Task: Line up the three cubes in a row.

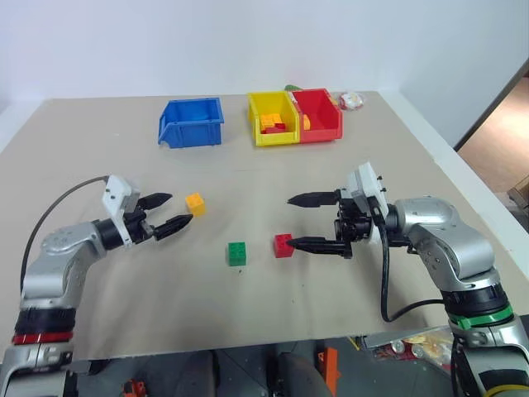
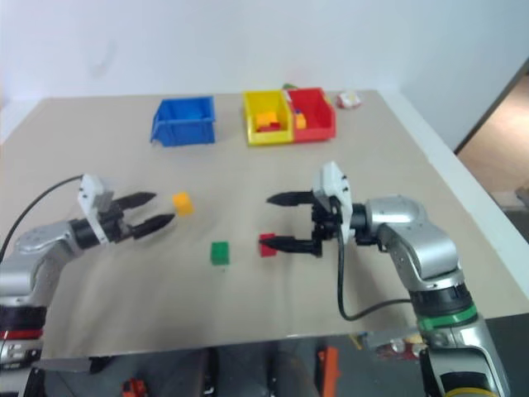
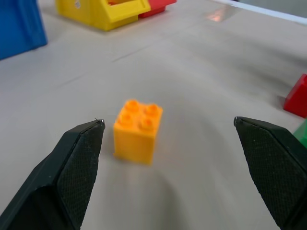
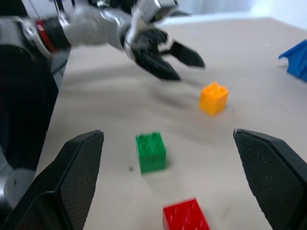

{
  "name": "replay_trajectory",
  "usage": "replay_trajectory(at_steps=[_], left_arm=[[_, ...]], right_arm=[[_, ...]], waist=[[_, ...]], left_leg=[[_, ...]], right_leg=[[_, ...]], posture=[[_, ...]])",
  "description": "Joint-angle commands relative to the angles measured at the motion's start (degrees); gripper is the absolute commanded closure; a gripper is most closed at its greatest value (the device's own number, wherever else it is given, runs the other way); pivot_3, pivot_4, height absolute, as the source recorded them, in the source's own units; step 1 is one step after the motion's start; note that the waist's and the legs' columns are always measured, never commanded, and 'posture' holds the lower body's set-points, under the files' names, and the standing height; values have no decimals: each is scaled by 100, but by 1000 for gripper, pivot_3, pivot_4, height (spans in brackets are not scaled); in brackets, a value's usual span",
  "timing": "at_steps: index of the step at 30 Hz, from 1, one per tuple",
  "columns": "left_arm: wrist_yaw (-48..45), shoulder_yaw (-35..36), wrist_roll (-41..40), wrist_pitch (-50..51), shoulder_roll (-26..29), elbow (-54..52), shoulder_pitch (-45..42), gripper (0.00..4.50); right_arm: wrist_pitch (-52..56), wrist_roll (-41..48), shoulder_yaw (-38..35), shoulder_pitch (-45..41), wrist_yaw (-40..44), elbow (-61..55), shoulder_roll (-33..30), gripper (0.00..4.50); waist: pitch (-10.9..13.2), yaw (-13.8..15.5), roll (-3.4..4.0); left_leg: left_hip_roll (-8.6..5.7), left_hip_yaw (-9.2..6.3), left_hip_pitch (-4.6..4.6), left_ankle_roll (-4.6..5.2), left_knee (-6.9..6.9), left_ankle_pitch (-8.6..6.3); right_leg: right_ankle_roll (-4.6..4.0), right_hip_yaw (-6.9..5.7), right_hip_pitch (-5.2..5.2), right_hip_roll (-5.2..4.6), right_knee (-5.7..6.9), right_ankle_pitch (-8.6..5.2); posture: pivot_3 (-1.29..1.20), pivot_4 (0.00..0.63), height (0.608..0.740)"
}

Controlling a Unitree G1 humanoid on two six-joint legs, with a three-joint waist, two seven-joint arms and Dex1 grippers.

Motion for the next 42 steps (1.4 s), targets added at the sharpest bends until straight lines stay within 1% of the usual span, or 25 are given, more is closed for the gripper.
replay_trajectory(at_steps=[1, 5, 12, 20, 27, 30, 35, 42], left_arm=[[-532, -222, 251, -540, 125, 703, -517, 27], [-1049, -559, 589, -1111, 98, 1562, -959, 27], [-1161, -640, 772, -1694, -167, 2398, -1476, 27], [-1315, -603, 842, -1813, -164, 2582, -1703, 27], [-1340, -517, 733, -1652, -51, 2279, -1752, 27], [-1209, -445, 713, -1692, -54, 2293, -1772, 27], [-959, -426, 890, -2010, -43, 2666, -1833, 27], [-894, -523, 1083, -2381, -141, 3327, -1992, 27]], right_arm=[[375, 283, -293, -406, -476, 59, 250, 0], [-58, -187, -80, -408, -489, 181, 287, 0], [20, -174, -120, -266, -586, -51, 279, 0], [159, -91, -221, -44, -653, -311, 141, 0], [159, -74, -218, 10, -670, -351, 108, 0], [145, -83, -216, 16, -664, -346, 103, 0], [144, -93, -215, 29, -653, -350, 77, 0], [159, -89, -235, 78, -644, -378, -16, 0]], waist=[[0, -12, 0], [0, -7, 0], [0, -6, 0], [0, -8, 0], [0, -11, 0], [0, -11, 0], [0, -11, 0], [0, -9, 0]], left_leg=[[2, 2, -3, 0, 0, 0], [3, 8, -5, 0, -3, 0], [1, 21, -12, 1, -2, -2], [2, 26, -11, 1, 0, -1], [3, 26, -10, 1, -1, -1], [3, 26, -10, 1, 0, -1], [3, 26, -10, 1, 1, -1], [2, 29, -10, 1, 0, -1]], right_leg=[[-4, 2, -6, 4, 0, 3], [-1, -4, -4, 8, 0, 1], [6, 1, -10, 3, 0, -3], [8, 4, -11, 4, 0, -1], [8, 3, -11, 6, 1, -1], [8, 4, -10, 5, 0, -1], [9, 4, -10, 4, 1, -1], [9, 4, -11, 4, 0, -1]], posture=[[0, 150, 740], [0, 150, 740], [0, 150, 740], [0, 150, 740], [0, 150, 740], [0, 150, 740], [0, 150, 740], [0, 150, 740]])
